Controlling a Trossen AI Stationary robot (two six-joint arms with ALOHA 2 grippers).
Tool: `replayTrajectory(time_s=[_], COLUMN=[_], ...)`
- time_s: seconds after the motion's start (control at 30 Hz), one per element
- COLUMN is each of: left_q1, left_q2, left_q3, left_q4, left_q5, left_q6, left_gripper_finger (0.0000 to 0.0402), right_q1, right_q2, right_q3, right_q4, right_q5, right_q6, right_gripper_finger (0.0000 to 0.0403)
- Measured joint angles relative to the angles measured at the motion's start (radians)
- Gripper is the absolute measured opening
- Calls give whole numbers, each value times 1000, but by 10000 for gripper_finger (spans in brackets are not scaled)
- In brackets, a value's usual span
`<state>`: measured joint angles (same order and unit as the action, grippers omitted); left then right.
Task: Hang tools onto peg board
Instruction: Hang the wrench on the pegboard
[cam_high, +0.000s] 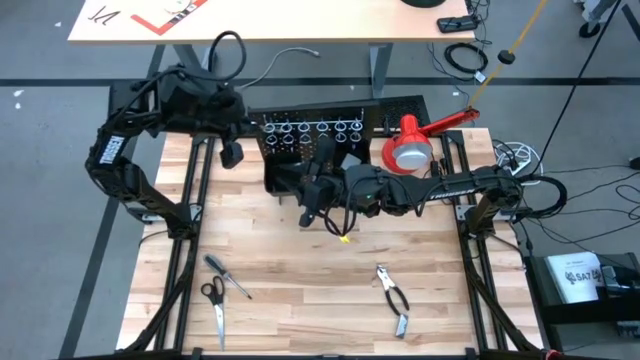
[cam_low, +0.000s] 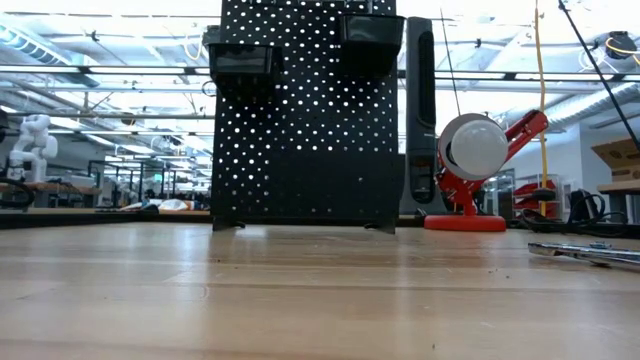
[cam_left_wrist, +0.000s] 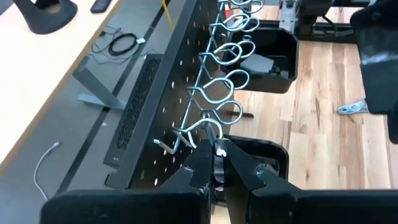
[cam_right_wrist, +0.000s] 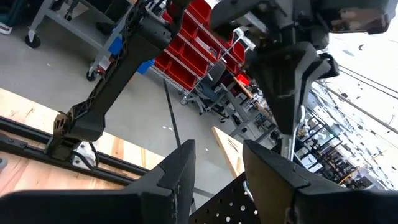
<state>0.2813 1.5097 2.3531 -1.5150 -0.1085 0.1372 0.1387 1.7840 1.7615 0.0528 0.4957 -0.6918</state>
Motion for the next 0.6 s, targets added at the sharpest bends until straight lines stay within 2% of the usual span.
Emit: replayTrajectory(time_s=[0.6], left_q1=[0], left_q2=[-1], left_q3=[0], left_q4=[-14], left_q5=[0], left_q6=[-25], left_gripper_finger=[22], right_q1=[1], right_q2=[0], right_q3=[0], right_q4=[-29], right_q5=[-5], right_q6=[0], right_gripper_finger=[132])
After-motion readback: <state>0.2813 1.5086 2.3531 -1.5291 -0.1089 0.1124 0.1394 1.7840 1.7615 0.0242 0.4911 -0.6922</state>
